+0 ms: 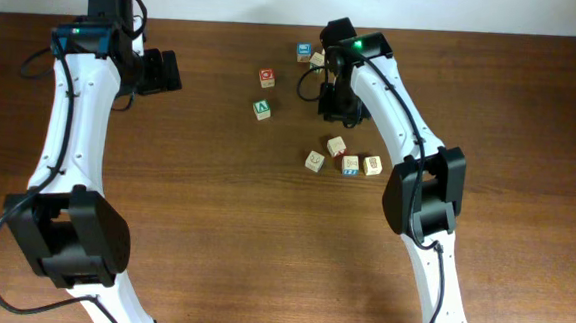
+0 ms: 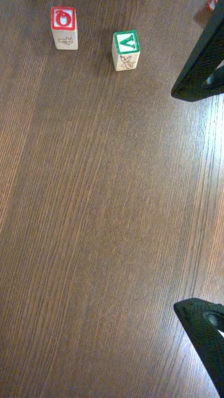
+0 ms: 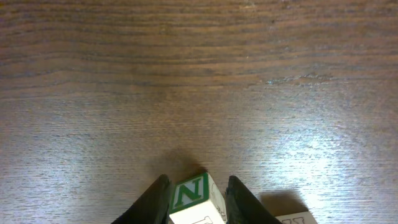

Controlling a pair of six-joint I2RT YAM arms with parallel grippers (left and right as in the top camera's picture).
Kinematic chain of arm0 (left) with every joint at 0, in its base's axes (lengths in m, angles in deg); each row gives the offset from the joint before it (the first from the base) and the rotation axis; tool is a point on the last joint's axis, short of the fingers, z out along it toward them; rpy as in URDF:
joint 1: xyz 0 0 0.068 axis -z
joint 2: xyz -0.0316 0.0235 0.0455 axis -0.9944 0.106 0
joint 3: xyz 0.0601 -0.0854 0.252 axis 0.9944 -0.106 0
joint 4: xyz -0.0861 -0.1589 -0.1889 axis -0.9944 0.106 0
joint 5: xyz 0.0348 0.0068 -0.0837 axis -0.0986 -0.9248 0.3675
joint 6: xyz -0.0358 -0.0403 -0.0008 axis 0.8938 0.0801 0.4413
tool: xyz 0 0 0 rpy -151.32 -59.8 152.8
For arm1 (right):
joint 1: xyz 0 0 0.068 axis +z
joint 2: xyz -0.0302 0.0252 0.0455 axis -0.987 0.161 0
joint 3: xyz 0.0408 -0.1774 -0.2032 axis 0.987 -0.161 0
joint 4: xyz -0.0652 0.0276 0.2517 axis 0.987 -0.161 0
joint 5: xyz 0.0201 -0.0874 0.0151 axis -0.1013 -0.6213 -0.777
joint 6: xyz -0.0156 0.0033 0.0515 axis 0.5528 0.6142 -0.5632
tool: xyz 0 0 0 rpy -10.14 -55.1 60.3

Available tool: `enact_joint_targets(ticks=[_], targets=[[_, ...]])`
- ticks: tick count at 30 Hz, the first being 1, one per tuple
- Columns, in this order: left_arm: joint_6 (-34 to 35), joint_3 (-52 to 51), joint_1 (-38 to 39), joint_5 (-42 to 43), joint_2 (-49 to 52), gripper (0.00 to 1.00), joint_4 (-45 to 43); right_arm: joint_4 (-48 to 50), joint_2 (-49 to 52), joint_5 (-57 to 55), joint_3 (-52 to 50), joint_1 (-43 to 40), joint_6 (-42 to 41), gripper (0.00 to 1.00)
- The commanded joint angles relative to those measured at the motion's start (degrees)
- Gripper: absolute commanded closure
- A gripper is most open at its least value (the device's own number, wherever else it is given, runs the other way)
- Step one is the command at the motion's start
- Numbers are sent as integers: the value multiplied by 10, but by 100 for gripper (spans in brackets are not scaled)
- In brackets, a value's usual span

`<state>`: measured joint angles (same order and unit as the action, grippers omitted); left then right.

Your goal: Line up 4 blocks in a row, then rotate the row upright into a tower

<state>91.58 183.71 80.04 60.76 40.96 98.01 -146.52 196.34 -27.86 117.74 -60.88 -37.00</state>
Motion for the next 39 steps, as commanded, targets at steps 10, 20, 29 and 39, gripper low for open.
enact_joint_targets(ticks=[10,20,29,39], targets=[[5,13,-2,-4,2,1,3,-66,20,56,-40,4,-29,70],[5,13,-2,-4,2,1,2,-127,20,98,-39,5,43,70],[5,13,-2,-4,2,1,-4,-112,18,100,-17,5,94,69],[-17,13,39,-4,2,4,-2,-194,-127,147,227,-16,108,66]])
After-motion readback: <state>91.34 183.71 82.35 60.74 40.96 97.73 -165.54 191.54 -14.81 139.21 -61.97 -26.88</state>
